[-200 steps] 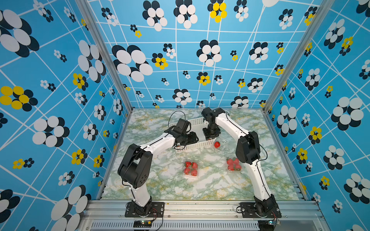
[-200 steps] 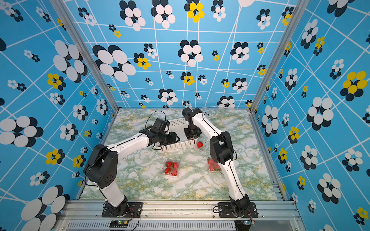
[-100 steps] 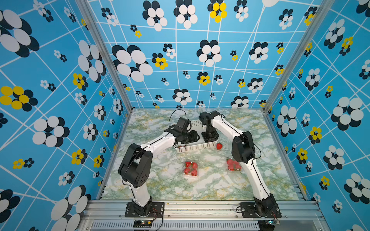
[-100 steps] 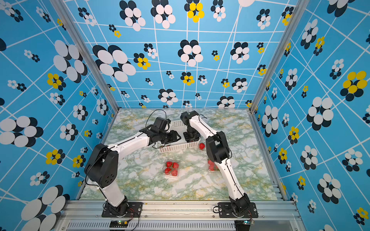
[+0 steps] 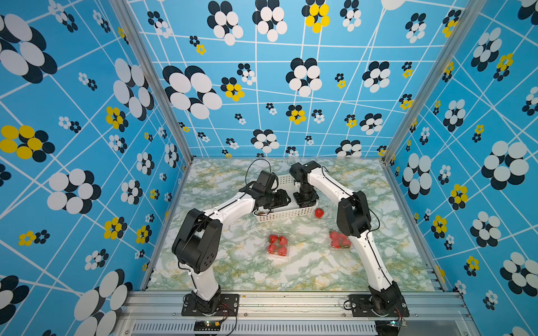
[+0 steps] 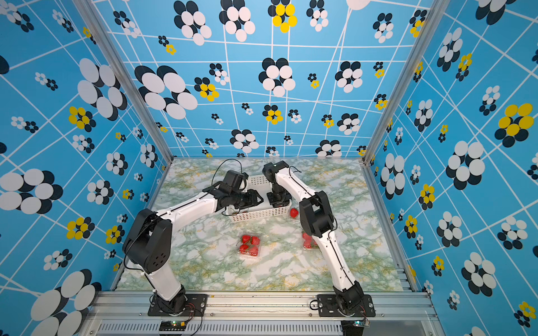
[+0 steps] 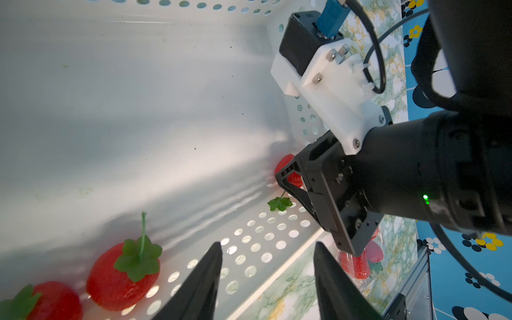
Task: Pack strawberries into containers
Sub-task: Pick up the strawberry from the basket.
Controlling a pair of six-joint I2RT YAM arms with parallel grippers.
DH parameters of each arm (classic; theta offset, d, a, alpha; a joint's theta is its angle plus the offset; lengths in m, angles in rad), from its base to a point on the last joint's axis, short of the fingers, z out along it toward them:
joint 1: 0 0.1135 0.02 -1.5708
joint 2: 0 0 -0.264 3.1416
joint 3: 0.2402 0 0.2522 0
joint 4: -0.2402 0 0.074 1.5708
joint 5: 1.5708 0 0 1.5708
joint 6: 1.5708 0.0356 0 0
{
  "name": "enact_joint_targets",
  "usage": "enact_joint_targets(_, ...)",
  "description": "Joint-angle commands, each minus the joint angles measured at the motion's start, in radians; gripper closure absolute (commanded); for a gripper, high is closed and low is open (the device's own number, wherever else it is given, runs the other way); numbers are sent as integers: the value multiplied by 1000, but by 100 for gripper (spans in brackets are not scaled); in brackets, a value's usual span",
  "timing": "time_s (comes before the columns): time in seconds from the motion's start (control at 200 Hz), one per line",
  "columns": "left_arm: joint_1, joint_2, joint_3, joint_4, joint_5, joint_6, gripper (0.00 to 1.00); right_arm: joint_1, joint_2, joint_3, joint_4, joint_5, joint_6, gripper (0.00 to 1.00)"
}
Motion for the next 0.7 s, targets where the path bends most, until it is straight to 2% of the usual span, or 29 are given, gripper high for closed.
enact_joint_targets(0.0,8,3,12,10,7,-6,45,6,-10,-5,-15,-32,3,81)
enact_joint_targets(0.155,8,3,9,8,5,-6,46,0,-33,-8,10,-41,14,86)
enact_joint_targets(0.555,9,-11,6,7,-6,-6,46,-31,-105,11,92,-174,53,88)
enact_joint_targets(0.695,8,-13,8,3,-7,-5,46,-36,-114,10,107,-178,61,88)
